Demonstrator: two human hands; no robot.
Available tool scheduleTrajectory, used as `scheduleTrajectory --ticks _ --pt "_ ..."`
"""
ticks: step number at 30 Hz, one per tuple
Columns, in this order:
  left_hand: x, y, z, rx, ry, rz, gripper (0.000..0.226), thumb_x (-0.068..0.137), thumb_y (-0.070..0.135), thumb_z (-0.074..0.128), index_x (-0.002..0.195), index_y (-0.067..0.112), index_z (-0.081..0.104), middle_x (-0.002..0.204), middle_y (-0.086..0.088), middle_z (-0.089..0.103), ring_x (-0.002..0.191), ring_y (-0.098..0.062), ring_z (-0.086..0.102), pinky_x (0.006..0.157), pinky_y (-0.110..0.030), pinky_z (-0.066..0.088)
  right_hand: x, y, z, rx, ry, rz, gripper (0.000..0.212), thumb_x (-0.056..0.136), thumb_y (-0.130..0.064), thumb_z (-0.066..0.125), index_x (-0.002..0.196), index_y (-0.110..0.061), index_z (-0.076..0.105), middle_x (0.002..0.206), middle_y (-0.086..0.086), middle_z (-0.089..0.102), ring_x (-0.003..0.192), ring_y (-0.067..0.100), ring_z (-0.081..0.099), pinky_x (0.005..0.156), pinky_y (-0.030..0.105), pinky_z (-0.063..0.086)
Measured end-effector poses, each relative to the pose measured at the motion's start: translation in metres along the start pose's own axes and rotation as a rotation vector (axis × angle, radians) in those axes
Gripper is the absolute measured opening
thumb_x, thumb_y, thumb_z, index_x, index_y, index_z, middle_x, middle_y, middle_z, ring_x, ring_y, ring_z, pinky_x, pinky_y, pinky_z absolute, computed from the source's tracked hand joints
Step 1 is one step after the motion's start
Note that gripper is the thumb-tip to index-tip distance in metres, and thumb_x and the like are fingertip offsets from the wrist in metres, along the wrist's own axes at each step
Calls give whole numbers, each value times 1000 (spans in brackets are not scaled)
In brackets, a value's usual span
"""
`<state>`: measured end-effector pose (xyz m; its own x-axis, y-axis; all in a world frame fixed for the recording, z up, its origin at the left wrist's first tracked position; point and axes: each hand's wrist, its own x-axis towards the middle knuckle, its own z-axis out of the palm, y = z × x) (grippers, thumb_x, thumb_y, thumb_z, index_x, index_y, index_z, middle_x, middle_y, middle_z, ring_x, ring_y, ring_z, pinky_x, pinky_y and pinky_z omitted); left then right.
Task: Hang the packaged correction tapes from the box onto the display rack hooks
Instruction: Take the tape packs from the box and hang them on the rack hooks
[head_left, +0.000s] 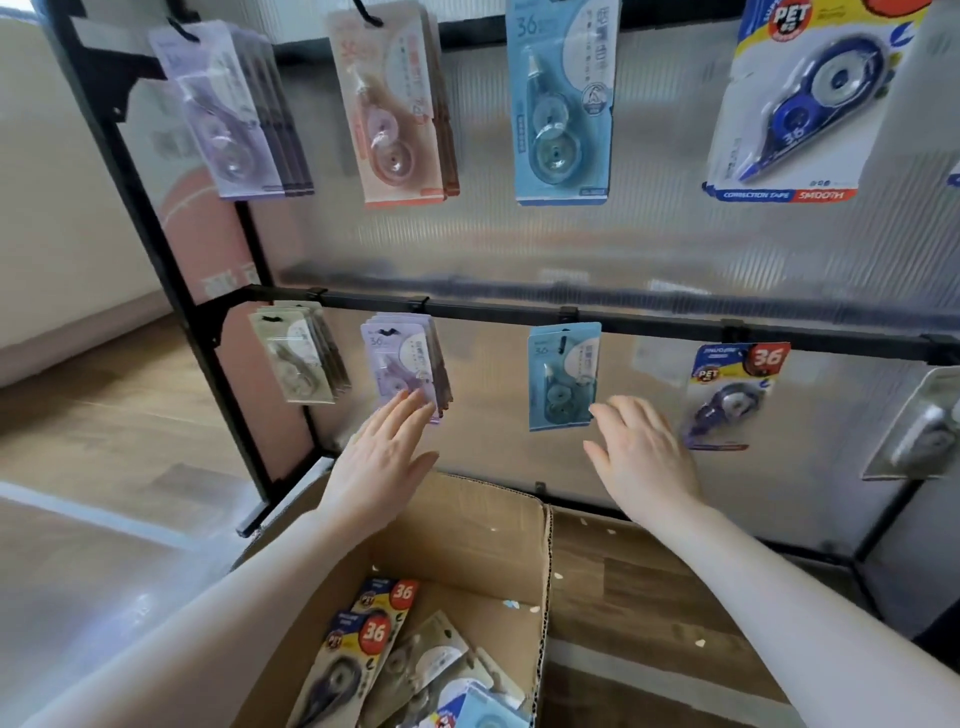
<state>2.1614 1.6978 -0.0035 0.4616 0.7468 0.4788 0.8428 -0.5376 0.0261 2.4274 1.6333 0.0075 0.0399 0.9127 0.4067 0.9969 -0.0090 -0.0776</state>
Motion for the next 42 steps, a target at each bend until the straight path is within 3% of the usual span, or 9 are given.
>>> scheduleTrajectory --ticks 5,10,21,26,32,38,42 --pt "-43 -31 11 -11 -37 -84 53 92 30 56 139 11 41 148 -7 35 141 -23 25 113 -37 22 -11 -44 24 42 -102 -74 42 97 -34 42 135 -15 40 139 4 41 131 23 33 106 34 28" --pt "-73 -52 26 1 -164 -103 58 95 39 46 145 16 29 154 -4 22 144 -19 11 116 -31 7 -19 -73 43 67 -174 -139 42 97 -33 42 135 -16 39 138 4 41 129 23 33 106 34 26" --pt "-115 -77 58 15 -425 -174 64 94 45 44 148 20 19 156 -1 13 144 -17 6 115 -32 12 -24 -111 76 65 -251 -214 40 95 -32 47 130 -14 44 129 5 47 121 25 41 102 36 31" --pt "-129 -84 77 42 -652 -102 68 93 48 45 148 20 17 155 -3 17 143 -19 14 114 -32 20 -22 -114 88 49 -280 -219 40 95 -33 47 129 -13 44 128 6 48 120 27 42 101 39 33" --pt "-146 -88 101 26 -943 -49 57 89 50 51 136 19 39 138 -4 41 122 -22 44 95 -35 45 -20 -113 98 23 -315 -216 39 95 -33 46 128 -13 45 128 7 47 120 28 41 101 39 33" --pt "-161 -87 118 30 -1278 -83 40 88 32 60 124 17 52 115 -5 57 96 -20 56 74 -29 47 -23 -108 105 23 -349 -199 39 96 -31 45 130 -12 43 131 9 45 122 28 40 103 40 31" --pt "-173 -87 129 112 -1505 -74 39 84 19 64 122 12 53 121 -8 54 101 -21 53 79 -27 45 -25 -107 107 32 -347 -207 39 96 -31 45 129 -12 43 129 8 45 121 27 40 102 40 31"
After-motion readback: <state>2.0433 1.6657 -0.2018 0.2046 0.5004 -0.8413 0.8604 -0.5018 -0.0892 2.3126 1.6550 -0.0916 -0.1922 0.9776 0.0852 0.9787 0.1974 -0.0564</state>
